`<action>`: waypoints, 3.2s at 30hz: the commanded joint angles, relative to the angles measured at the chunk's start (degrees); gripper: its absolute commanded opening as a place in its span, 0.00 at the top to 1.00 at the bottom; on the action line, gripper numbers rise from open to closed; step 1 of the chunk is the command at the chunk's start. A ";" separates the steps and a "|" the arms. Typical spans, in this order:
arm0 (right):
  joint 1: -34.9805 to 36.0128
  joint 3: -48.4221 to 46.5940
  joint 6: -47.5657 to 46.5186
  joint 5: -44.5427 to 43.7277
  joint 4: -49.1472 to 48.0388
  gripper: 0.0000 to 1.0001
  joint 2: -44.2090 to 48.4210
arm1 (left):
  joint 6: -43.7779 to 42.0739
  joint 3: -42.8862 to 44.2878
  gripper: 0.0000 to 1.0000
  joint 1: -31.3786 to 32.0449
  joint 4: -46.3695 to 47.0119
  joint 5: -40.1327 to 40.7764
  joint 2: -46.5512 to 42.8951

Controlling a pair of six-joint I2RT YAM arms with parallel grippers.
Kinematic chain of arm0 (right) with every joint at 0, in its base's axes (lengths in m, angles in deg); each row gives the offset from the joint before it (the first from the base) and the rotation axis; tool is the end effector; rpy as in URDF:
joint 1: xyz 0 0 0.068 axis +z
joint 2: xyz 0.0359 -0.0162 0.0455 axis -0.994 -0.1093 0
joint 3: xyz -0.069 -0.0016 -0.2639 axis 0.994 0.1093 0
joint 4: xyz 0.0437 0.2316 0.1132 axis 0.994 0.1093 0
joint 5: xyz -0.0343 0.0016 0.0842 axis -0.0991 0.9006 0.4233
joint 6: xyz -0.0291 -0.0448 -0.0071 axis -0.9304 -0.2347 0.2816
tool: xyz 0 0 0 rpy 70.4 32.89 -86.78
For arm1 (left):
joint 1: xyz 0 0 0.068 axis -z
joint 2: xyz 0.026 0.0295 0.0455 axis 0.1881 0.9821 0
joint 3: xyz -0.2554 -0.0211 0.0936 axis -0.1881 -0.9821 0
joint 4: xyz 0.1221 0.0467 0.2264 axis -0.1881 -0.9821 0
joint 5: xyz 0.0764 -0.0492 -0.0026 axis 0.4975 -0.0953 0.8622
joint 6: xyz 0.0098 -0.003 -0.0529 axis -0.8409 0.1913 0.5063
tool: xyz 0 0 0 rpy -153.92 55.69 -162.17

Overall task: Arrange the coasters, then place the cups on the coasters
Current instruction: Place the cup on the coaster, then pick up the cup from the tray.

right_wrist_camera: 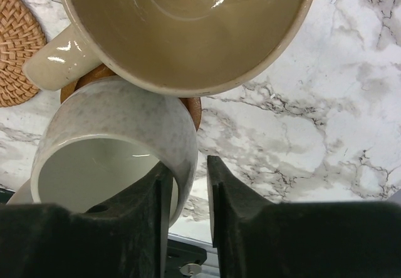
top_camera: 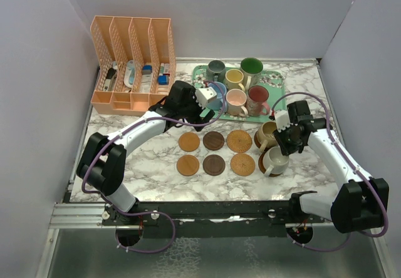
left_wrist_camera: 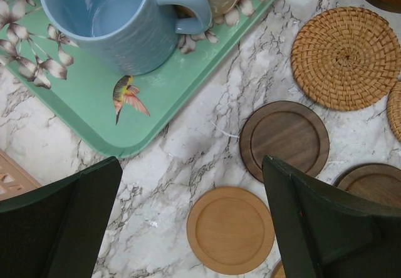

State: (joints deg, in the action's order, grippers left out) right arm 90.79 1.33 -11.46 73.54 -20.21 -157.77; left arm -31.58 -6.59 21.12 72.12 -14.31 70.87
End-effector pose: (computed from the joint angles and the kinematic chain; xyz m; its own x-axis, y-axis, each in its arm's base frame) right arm 0.2053 0.0265 0.2294 -0.8534 -0.4461 -0.2698 -0.4454 0.8928 -0.0674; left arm 0.3006 -0.1992 0.2548 -0.2858 0.4884 -0.8245 0.8078 0.5857 0.0669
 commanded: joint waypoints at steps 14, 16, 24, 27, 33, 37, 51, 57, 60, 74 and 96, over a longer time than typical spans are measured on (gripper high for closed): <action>0.18 -3.32 -2.54 3.80 0.55 0.63 0.37 | -0.87 1.30 0.01 0.20 0.00 0.72 0.30; 0.22 -3.83 -2.56 4.32 1.02 0.62 0.55 | -0.96 1.45 0.01 0.20 -0.03 0.73 0.30; 0.20 -7.48 -2.84 6.84 2.75 0.58 1.23 | -0.97 1.41 0.01 0.21 -0.02 0.81 0.39; 0.22 -8.55 -3.17 6.98 3.06 0.57 1.18 | -1.03 1.44 0.01 0.25 0.02 0.94 0.30; 0.22 -12.69 -3.82 8.38 2.62 0.57 0.89 | -1.07 1.43 0.01 0.20 0.12 1.36 0.26; 0.22 -16.10 -4.06 8.86 -0.61 0.57 -0.19 | -1.01 1.28 0.01 0.20 0.55 1.92 -0.21; 0.22 -29.00 -7.07 10.65 -19.67 0.54 -11.79 | -4.41 -0.43 0.01 0.25 2.87 8.18 -4.08; 0.22 -30.20 -14.11 9.67 -25.95 0.49 -17.66 | -5.33 -0.93 0.01 0.20 3.01 7.61 -5.20; 0.20 -34.43 -14.69 10.93 -23.20 0.41 -21.79 | -5.36 -1.12 0.01 0.20 2.93 6.83 -5.39; 0.20 -44.20 -19.16 16.94 -18.21 0.21 -31.86 | -5.27 -1.73 0.01 0.21 2.95 5.18 -5.89; 0.22 -56.34 -33.23 21.67 -4.45 0.25 -46.21 | -5.02 -1.42 0.01 0.25 2.39 3.75 -4.89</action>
State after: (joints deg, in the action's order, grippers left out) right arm 90.88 -50.36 -41.99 91.97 -28.04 -201.31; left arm -36.26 -7.68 21.17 74.02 -8.65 66.87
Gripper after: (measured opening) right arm 0.763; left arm 0.989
